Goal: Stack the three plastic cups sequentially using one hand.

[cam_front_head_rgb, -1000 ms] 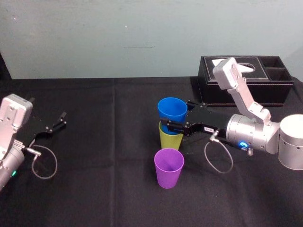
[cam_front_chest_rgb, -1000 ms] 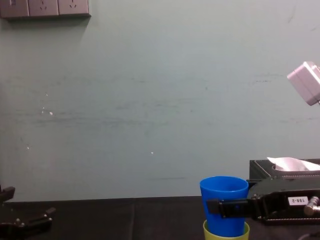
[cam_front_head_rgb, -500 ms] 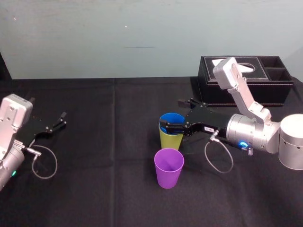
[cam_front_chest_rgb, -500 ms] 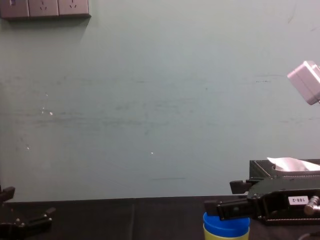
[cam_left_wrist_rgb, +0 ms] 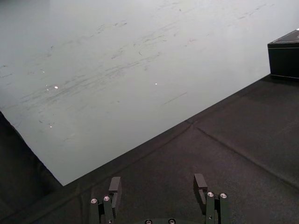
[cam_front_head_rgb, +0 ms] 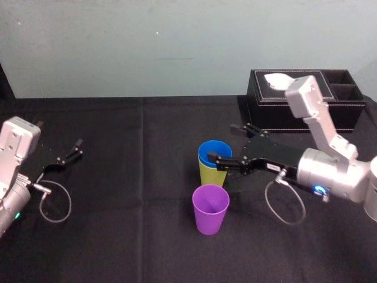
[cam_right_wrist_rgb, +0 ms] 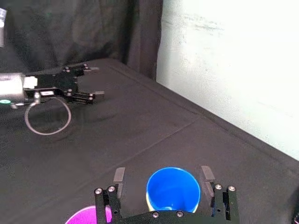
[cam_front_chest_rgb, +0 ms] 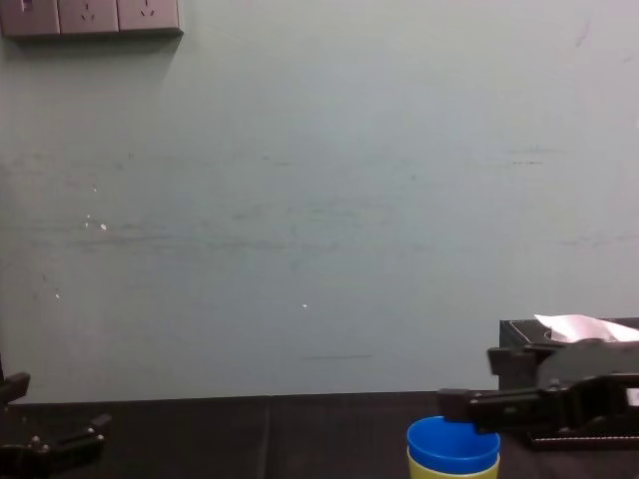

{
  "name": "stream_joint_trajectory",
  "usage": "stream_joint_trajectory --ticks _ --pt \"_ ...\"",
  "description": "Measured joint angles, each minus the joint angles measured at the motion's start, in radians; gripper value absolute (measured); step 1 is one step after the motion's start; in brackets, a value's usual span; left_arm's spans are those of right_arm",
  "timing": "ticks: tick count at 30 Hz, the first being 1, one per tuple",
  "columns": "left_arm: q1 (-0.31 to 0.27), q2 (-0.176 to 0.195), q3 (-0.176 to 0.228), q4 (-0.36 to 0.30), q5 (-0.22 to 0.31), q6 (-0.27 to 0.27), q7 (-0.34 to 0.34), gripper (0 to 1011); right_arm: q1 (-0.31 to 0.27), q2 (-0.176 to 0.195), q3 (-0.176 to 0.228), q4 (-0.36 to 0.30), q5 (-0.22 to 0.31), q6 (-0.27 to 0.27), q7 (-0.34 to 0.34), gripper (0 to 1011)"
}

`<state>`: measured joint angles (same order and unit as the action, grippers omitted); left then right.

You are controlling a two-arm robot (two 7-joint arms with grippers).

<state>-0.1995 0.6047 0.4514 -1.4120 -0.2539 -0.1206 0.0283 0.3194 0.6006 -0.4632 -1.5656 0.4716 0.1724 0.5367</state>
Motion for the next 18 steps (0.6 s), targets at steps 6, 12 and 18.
stream_joint_trajectory --ticks 6,12,18 --pt "0.000 0.000 0.000 0.000 0.000 0.000 0.000 1011 -0.081 0.060 0.043 -0.080 0.034 -0.036 0.013 1000" --pt "0.000 0.000 0.000 0.000 0.000 0.000 0.000 1011 -0.174 0.129 0.083 -0.142 0.076 -0.089 0.052 1000" --pt "0.000 0.000 0.000 0.000 0.000 0.000 0.000 1012 -0.245 0.184 0.103 -0.160 0.097 -0.146 0.096 1000"
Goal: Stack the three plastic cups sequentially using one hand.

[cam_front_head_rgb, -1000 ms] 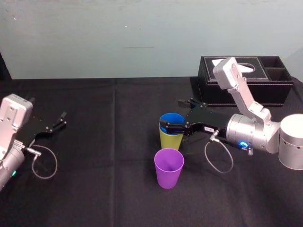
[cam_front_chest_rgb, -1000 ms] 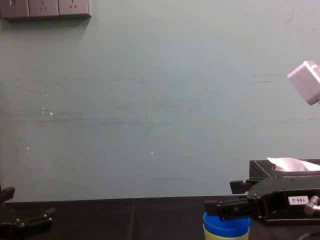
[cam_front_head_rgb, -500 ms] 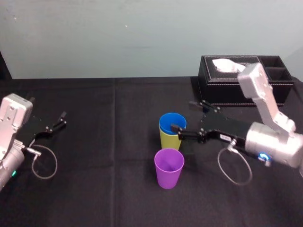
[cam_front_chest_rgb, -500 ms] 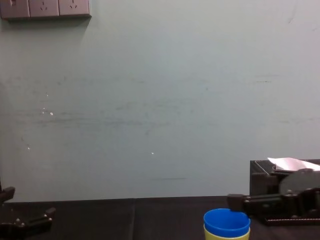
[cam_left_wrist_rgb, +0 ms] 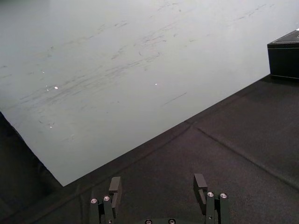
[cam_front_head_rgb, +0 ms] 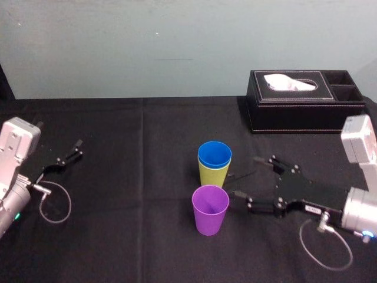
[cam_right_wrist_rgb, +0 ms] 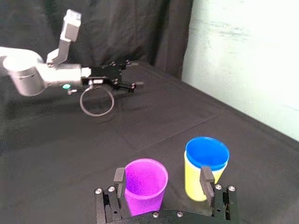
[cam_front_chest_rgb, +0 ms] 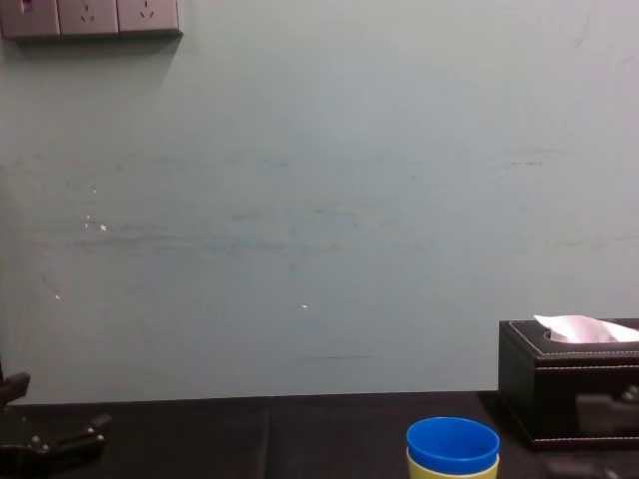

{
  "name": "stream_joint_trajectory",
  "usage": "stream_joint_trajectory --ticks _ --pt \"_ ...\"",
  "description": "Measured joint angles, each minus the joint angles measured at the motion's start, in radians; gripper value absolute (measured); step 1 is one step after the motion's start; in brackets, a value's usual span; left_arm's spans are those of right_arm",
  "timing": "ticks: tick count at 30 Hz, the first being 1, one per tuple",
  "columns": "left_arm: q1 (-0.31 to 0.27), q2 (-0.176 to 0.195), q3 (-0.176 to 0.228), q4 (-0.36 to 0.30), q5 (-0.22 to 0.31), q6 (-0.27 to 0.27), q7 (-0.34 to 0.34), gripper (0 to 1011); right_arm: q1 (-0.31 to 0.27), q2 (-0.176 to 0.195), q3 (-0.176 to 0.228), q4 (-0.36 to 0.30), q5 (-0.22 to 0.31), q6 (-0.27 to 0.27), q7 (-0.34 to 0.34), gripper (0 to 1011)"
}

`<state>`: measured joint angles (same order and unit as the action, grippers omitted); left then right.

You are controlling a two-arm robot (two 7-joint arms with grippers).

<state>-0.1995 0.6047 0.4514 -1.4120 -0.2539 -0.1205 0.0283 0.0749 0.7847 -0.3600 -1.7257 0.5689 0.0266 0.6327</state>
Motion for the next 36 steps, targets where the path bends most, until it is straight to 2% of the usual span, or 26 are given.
stream_joint_trajectory --ticks 7,16,36 --pt "0.000 0.000 0.000 0.000 0.000 0.000 0.000 1011 -0.042 0.021 0.003 0.010 0.011 -0.032 0.025 1000" --pt "0.000 0.000 0.000 0.000 0.000 0.000 0.000 1011 -0.046 0.013 -0.024 0.043 0.001 -0.030 0.039 1000" --pt "0.000 0.000 0.000 0.000 0.000 0.000 0.000 1012 0.036 -0.055 -0.134 0.122 -0.080 0.023 0.051 1000"
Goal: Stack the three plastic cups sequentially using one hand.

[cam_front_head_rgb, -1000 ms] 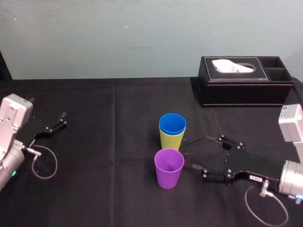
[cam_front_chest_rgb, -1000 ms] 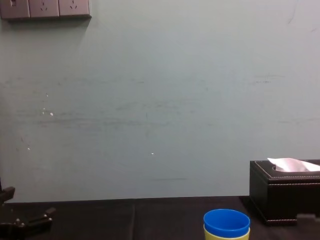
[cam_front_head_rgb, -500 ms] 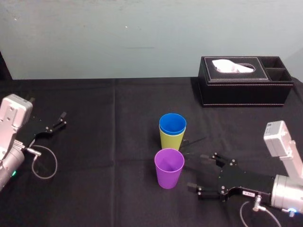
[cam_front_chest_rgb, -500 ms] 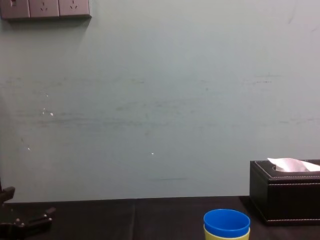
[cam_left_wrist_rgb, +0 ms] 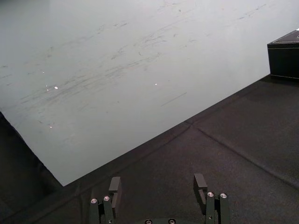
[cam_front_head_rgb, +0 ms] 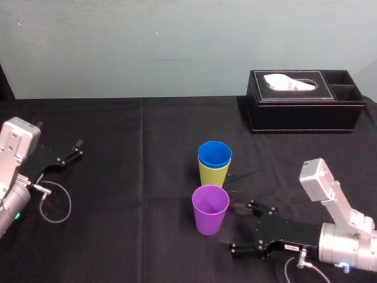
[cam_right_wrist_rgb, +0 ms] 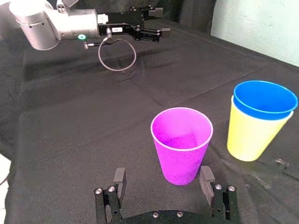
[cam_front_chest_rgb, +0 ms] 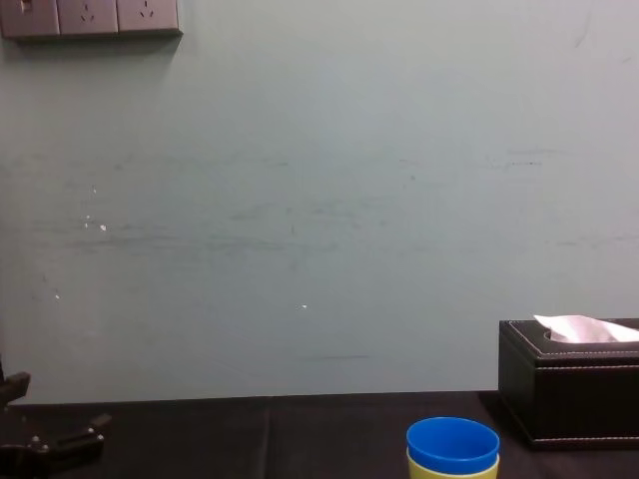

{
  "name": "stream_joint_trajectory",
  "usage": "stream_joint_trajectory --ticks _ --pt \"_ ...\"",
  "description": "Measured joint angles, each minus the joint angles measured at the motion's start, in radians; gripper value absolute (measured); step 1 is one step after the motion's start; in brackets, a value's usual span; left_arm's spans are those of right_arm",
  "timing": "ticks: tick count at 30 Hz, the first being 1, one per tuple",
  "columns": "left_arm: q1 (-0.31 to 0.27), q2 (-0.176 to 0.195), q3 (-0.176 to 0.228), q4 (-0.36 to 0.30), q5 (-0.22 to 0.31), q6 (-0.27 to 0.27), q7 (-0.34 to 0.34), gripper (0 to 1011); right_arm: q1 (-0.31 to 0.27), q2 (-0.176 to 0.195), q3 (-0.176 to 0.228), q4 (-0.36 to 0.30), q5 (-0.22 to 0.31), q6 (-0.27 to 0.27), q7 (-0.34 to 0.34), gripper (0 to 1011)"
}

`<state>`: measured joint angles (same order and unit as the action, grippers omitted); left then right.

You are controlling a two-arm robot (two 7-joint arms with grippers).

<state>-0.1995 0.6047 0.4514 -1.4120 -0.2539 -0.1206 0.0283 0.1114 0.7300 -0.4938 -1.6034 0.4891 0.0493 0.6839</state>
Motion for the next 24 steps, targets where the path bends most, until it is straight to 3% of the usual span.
stream_joint_trajectory --ticks 24 --pt "0.000 0.000 0.000 0.000 0.000 0.000 0.000 1011 0.069 -0.040 -0.035 0.036 -0.035 0.030 -0.015 1000"
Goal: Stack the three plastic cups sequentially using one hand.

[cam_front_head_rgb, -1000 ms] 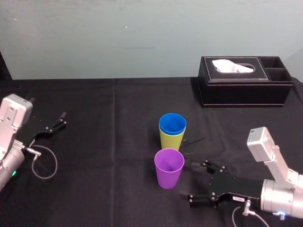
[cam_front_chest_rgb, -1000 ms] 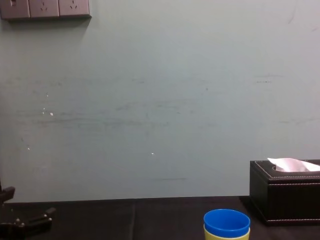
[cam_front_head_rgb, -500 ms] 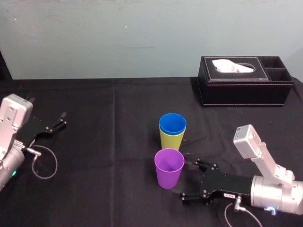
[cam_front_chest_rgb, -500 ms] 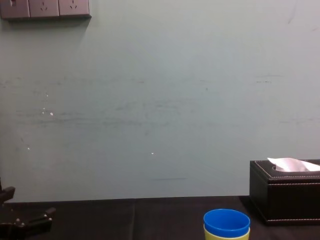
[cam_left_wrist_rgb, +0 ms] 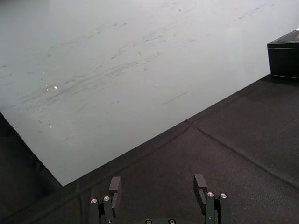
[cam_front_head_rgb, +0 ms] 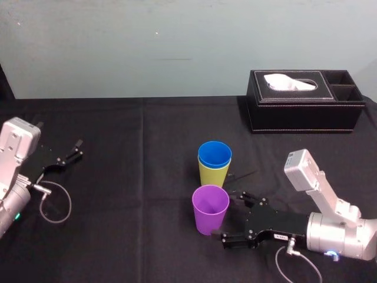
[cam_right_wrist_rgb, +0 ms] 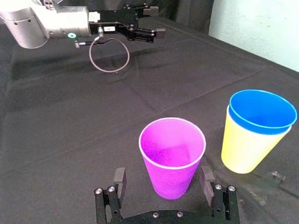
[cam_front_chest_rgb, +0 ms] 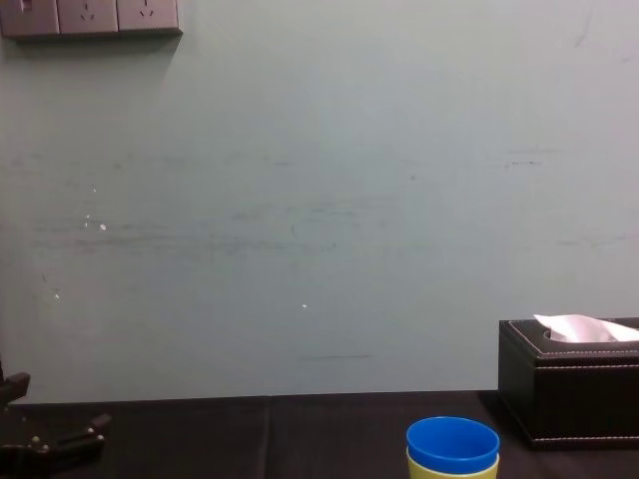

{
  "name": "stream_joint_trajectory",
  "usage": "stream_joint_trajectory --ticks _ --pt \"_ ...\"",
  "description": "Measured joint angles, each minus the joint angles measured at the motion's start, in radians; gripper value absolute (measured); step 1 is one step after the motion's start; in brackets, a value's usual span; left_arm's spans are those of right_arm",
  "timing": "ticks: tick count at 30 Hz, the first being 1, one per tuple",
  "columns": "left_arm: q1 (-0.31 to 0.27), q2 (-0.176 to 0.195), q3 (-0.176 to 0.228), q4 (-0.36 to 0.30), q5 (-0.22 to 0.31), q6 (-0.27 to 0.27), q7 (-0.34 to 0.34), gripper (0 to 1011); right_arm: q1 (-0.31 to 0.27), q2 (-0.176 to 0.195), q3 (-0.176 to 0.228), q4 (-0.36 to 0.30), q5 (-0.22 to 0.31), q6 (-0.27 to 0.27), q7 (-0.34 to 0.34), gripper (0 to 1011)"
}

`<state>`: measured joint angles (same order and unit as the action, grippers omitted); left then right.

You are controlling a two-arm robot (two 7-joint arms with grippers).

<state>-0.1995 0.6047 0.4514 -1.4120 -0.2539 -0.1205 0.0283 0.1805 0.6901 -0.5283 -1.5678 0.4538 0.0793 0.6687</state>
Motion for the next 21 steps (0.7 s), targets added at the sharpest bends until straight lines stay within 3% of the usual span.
stream_joint_trajectory --ticks 21 --pt "0.000 0.000 0.000 0.000 0.000 0.000 0.000 1011 0.058 -0.045 -0.025 0.033 -0.024 0.024 -0.012 1000"
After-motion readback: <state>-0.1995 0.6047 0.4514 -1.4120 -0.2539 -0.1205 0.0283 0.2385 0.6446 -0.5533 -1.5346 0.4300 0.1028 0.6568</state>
